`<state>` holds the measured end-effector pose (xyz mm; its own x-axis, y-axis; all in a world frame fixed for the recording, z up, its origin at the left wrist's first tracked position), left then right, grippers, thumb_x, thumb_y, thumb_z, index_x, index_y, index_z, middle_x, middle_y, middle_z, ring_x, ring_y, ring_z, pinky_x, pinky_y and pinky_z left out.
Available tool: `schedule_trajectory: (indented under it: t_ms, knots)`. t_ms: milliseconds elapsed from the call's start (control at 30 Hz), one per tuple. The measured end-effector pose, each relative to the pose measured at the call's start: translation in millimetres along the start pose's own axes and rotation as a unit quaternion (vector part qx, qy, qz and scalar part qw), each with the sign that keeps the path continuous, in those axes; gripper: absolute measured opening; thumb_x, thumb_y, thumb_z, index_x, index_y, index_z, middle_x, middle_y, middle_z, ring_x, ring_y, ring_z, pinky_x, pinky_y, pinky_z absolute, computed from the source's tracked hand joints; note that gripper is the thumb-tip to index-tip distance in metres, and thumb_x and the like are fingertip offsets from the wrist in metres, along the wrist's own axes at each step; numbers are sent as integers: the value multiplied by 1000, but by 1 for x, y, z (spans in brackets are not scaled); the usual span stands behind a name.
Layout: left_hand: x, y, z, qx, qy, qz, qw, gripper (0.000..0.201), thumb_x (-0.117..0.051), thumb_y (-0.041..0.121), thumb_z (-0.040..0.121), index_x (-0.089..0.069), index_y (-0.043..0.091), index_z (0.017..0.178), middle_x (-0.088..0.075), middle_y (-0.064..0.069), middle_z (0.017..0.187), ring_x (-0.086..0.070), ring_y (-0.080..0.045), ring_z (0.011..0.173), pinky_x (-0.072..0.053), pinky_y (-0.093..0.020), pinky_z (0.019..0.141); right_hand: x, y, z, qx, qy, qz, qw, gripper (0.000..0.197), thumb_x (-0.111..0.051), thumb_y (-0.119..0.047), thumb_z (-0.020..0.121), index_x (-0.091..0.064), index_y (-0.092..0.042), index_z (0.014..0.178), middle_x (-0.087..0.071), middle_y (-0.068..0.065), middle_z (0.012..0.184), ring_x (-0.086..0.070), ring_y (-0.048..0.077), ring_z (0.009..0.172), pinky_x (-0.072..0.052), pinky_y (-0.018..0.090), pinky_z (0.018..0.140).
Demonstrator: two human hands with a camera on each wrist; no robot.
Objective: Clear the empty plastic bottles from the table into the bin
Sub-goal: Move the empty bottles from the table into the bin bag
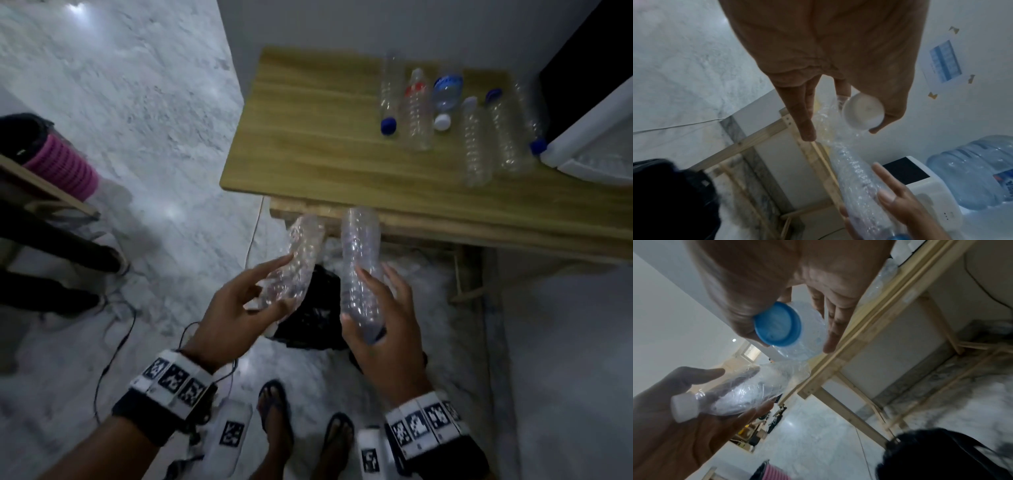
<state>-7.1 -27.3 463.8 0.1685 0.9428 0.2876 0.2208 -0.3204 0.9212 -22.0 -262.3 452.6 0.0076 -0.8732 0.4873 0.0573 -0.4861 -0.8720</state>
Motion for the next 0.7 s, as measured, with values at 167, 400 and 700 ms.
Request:
schedule_trajectory:
  t_ms: [167, 400, 700]
  knots:
    - [-27, -77, -31, 89, -30, 0, 996, 51, -71, 32, 89, -58, 51, 134, -68, 14, 133, -70, -11, 113, -60, -35, 91, -27, 65, -64, -115, -53, -5, 992, 57, -68, -37, 81, -51, -43, 135, -26, -10, 155, -32, 2, 140, -32, 9, 102]
    - [-74, -212, 18, 244, -43, 60, 967, 64, -71, 57, 69, -65, 39, 131, -66, 3, 135, -60, -5, 123, -51, -31, 100, -123, 193, -64, -309, -139, -9, 941, 57, -68, -27, 83, -53, -29, 137, -41, 5, 142, -43, 20, 133, -34, 29, 110]
    - [-123, -314, 97, 280, -98, 111, 949, 72, -63, 62, 72, -58, 36, 139, -68, -2, 134, -65, -24, 120, -53, -42, 101, -205, 299, -8, -353, -146, -21, 924, 60, -66, -33, 84, -51, -26, 141, -43, 12, 146, -49, 29, 130, -41, 37, 107]
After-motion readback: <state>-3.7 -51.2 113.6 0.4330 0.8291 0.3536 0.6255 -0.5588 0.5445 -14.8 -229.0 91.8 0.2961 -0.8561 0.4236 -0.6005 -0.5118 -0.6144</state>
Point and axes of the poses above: each hand's wrist, its own z-axis towards the middle knuckle, its own x-axis out of the back of the hand, y = z × x, the point moved 1 cm from there along z, towards the middle knuckle
